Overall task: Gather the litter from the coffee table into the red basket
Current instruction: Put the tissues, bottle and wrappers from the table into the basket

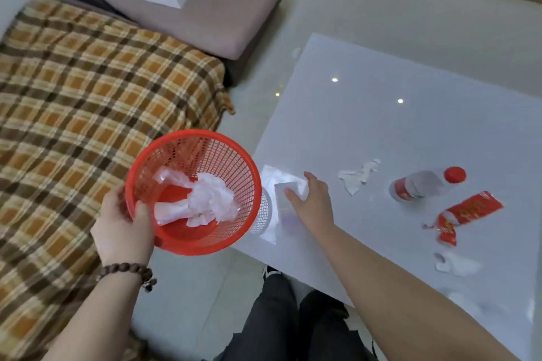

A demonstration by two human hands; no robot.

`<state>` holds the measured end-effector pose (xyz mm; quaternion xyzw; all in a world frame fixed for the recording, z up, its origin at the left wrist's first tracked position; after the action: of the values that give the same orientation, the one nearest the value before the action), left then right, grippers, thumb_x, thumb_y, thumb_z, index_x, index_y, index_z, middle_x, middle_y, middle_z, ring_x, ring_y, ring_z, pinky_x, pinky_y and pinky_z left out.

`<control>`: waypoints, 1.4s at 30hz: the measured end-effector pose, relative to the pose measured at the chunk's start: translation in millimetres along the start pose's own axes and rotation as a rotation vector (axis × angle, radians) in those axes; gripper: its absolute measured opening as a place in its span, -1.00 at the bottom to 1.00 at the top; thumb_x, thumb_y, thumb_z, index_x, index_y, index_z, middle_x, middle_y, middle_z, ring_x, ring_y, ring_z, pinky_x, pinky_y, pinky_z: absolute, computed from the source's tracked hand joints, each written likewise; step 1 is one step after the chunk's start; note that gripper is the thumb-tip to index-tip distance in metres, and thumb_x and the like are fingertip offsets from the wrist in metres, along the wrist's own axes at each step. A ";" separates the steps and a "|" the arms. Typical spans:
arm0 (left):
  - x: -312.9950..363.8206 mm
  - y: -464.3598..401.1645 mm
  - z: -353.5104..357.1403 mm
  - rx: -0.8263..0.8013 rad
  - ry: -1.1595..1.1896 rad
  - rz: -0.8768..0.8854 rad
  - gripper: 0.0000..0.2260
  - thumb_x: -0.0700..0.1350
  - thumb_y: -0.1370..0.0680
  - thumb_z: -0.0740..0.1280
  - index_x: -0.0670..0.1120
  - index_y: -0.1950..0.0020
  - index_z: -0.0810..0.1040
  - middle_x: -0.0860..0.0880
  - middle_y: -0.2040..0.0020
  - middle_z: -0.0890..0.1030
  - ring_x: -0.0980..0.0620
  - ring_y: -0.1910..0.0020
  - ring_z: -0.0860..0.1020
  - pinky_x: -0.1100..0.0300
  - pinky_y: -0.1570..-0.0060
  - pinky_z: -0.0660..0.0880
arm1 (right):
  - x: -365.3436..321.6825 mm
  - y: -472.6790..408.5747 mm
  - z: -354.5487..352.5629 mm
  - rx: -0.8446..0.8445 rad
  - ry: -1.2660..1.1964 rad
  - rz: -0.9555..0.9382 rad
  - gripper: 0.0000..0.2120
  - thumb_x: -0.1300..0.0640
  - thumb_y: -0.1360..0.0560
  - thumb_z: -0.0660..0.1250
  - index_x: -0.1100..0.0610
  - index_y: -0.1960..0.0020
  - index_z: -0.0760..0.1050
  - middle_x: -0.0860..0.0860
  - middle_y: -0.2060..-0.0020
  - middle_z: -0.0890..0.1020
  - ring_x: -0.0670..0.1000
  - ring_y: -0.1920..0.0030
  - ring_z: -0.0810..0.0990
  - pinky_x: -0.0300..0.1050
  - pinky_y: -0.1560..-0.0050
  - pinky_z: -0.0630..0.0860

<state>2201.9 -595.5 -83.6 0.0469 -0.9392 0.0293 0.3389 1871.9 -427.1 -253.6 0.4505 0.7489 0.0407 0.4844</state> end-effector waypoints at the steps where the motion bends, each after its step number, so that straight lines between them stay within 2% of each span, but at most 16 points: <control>1: -11.2 0.1 -4.7 0.019 -0.016 -0.012 -0.67 -0.10 -0.45 0.24 0.04 -0.21 0.46 0.09 0.11 0.55 0.03 0.16 0.50 0.10 0.10 0.42 | 8.6 -4.0 12.8 -0.030 0.087 0.011 -0.27 -0.21 -0.42 0.36 0.03 -0.47 0.18 0.13 -0.38 0.31 0.16 -0.35 0.35 -0.02 -0.28 0.34; 4: -38.1 1.3 -13.7 0.049 -0.070 -0.027 -0.62 -0.05 -0.43 0.21 0.06 -0.25 0.39 0.08 0.06 0.57 0.02 0.11 0.53 0.02 0.07 0.48 | 29.3 -14.4 54.8 -0.119 0.322 0.026 -0.19 -0.25 -0.39 0.36 0.01 -0.49 0.09 0.16 -0.39 0.24 0.23 -0.34 0.30 0.06 -0.26 0.37; 6: -55.4 1.9 -15.4 0.054 -0.090 -0.062 -0.61 -0.06 -0.42 0.21 0.05 -0.26 0.39 0.00 0.00 0.61 -0.06 0.06 0.56 -0.04 0.01 0.50 | 40.1 -20.3 75.1 -0.152 0.423 0.036 -0.28 -0.13 -0.45 0.34 0.05 -0.48 0.10 0.18 -0.32 0.30 0.22 -0.26 0.37 0.05 -0.19 0.42; 9: -63.4 2.9 -13.2 0.057 -0.128 -0.071 -0.67 -0.12 -0.46 0.25 0.00 -0.22 0.45 -0.08 0.02 0.61 -0.14 0.08 0.55 0.02 0.06 0.43 | 47.2 -26.3 80.1 -0.150 0.441 0.080 -0.40 0.08 -0.49 0.26 0.08 -0.47 0.12 0.18 -0.22 0.38 0.23 -0.14 0.47 0.02 -0.12 0.44; 12: -57.8 2.5 -3.5 0.018 -0.133 -0.097 -0.73 -0.17 -0.50 0.27 -0.05 -0.19 0.48 0.00 0.14 0.53 -0.04 0.18 0.47 0.09 0.12 0.36 | 28.5 -22.2 63.7 -0.100 0.259 0.063 -0.40 0.11 -0.47 0.27 0.07 -0.46 0.15 0.16 -0.23 0.41 0.19 -0.15 0.50 -0.08 -0.07 0.43; 15: -45.8 1.6 8.9 -0.017 -0.100 -0.152 -0.73 -0.20 -0.50 0.26 -0.09 -0.20 0.49 0.01 0.16 0.50 -0.01 0.19 0.44 0.14 0.13 0.33 | -18.7 -5.9 18.5 0.062 -0.008 -0.089 -0.40 0.11 -0.45 0.33 0.02 -0.45 0.22 0.07 -0.29 0.41 0.07 -0.20 0.47 -0.24 -0.09 0.30; 18: -25.9 2.1 20.9 -0.047 -0.039 -0.193 -0.73 -0.22 -0.49 0.25 -0.09 -0.18 0.50 0.00 0.16 0.53 0.04 0.22 0.44 0.21 0.20 0.32 | -71.2 18.7 -29.1 0.205 -0.215 -0.251 -0.43 0.08 -0.43 0.37 -0.11 -0.39 0.27 -0.09 -0.30 0.41 -0.07 -0.25 0.44 -0.16 -0.19 0.39; 21: 0.0 5.8 34.5 -0.083 0.016 -0.170 -0.74 -0.22 -0.49 0.25 -0.07 -0.16 0.52 0.05 0.21 0.53 0.08 0.26 0.44 0.25 0.23 0.30 | -110.0 40.8 -46.6 0.189 -0.339 -0.347 -0.43 0.08 -0.41 0.41 -0.16 -0.35 0.29 -0.22 -0.28 0.41 -0.23 -0.27 0.40 -0.10 -0.25 0.44; 24: 21.0 14.5 50.8 -0.149 0.087 -0.161 -0.73 -0.19 -0.50 0.25 -0.03 -0.18 0.50 0.11 0.21 0.55 0.21 0.29 0.48 0.33 0.35 0.32 | -134.7 55.3 -34.5 0.105 -0.309 -0.440 -0.43 0.12 -0.41 0.40 -0.10 -0.37 0.31 -0.22 -0.25 0.41 -0.43 -0.21 0.33 -0.24 -0.23 0.39; 26: 34.0 22.5 58.4 -0.180 0.122 -0.152 -0.75 -0.17 -0.51 0.26 0.01 -0.17 0.50 0.16 0.21 0.56 0.27 0.31 0.49 0.44 0.41 0.30 | -142.1 58.2 -14.1 -0.007 -0.230 -0.450 -0.41 0.11 -0.41 0.40 -0.05 -0.39 0.30 -0.13 -0.27 0.43 -0.31 -0.23 0.37 -0.29 -0.20 0.36; 28: 46.5 30.5 63.1 -0.200 0.153 -0.130 -0.78 -0.15 -0.51 0.27 0.06 -0.13 0.49 0.19 0.20 0.56 0.28 0.33 0.51 0.43 0.41 0.32 | -144.1 58.3 7.4 -0.109 -0.092 -0.458 -0.39 0.06 -0.41 0.40 -0.05 -0.41 0.27 -0.06 -0.29 0.44 -0.11 -0.25 0.42 -0.28 -0.11 0.39; 30: 55.5 36.7 66.6 -0.222 0.178 -0.112 -0.79 -0.15 -0.51 0.27 0.13 -0.08 0.46 0.20 0.18 0.57 0.31 0.33 0.52 0.37 0.39 0.39 | -142.9 56.0 22.0 -0.174 0.042 -0.460 -0.38 0.00 -0.44 0.38 -0.09 -0.42 0.21 -0.03 -0.29 0.42 -0.05 -0.23 0.46 -0.35 0.02 0.39; 33: 60.6 41.4 69.9 -0.250 0.184 -0.107 -0.76 -0.17 -0.51 0.27 0.17 -0.06 0.44 0.21 0.16 0.56 0.27 0.31 0.53 0.37 0.38 0.42 | -140.2 51.7 25.2 -0.206 0.175 -0.463 -0.35 -0.07 -0.44 0.39 -0.08 -0.44 0.18 0.00 -0.32 0.38 0.00 -0.26 0.45 -0.25 -0.03 0.43; 36: 56.5 41.3 70.2 -0.244 0.173 -0.120 -0.77 -0.16 -0.51 0.28 0.14 -0.08 0.46 0.19 0.16 0.55 0.29 0.29 0.51 0.36 0.38 0.38 | -143.2 48.2 -3.2 -0.118 0.098 -0.507 -0.40 -0.09 -0.43 0.40 -0.03 -0.40 0.28 -0.01 -0.32 0.39 -0.03 -0.28 0.39 -0.22 -0.13 0.37; 39: 47.3 39.7 72.3 -0.240 0.142 -0.141 -0.76 -0.13 -0.52 0.28 0.04 -0.18 0.49 0.06 0.08 0.59 0.25 0.28 0.51 0.34 0.39 0.36 | -125.3 36.3 -54.3 0.079 -0.037 -0.531 -0.54 -0.04 -0.46 0.37 0.01 -0.32 0.39 0.00 -0.24 0.44 -0.09 -0.20 0.42 -0.28 -0.16 0.32; 42: 41.1 39.1 76.0 -0.237 0.111 -0.149 -0.73 -0.11 -0.52 0.29 0.05 -0.22 0.48 0.03 0.05 0.61 0.23 0.33 0.53 0.37 0.47 0.35 | -65.8 3.6 -95.8 0.229 -0.010 -0.384 -0.60 0.02 -0.48 0.37 0.04 -0.28 0.43 0.05 -0.24 0.44 -0.03 -0.22 0.44 -0.25 -0.18 0.32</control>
<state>2118.0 -566.0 -116.7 0.0745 -0.9099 -0.1044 0.3945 1809.4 -436.0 -155.9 0.3520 0.8181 -0.1396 0.4328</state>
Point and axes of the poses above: each hand's wrist, its own y-axis away from the middle knuckle, its own z-axis out of the palm, x = y × z, the point moved 10 cm from there along -y, towards the middle knuckle
